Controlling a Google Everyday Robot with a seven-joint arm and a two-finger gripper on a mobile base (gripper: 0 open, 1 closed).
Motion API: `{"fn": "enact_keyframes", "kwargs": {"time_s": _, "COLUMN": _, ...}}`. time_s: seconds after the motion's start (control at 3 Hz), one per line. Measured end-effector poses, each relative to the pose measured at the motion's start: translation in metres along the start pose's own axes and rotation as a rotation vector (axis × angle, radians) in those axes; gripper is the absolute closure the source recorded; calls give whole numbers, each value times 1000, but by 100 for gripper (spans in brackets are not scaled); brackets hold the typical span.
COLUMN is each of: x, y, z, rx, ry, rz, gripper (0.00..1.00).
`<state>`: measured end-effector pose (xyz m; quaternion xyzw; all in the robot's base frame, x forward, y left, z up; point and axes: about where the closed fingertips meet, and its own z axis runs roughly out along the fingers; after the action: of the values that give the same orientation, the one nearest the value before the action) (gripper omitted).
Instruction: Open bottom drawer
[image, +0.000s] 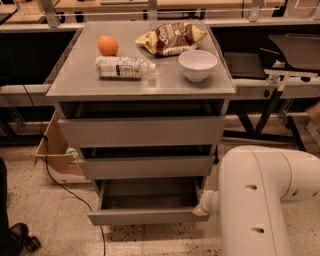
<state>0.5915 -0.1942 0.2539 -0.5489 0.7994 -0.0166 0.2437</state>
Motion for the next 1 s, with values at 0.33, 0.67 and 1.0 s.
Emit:
{"fn": "enact_keyframes", "kwargs": {"time_s": 0.33, "x": -14, "y": -12, "z": -5, "rx": 30, "ry": -36, "rz": 2, "gripper": 66}}
{"fn": "enact_keyframes", "kwargs": {"time_s": 0.67, "x": -26, "y": -14, "z": 8, "rx": 39, "ry": -90, "rz": 10, "gripper": 89}}
{"fn": "enact_keyframes", "kwargs": {"time_s": 1.0, "x": -56, "y": -30, "z": 40, "rx": 63, "ry": -190, "rz": 37, "gripper": 100}}
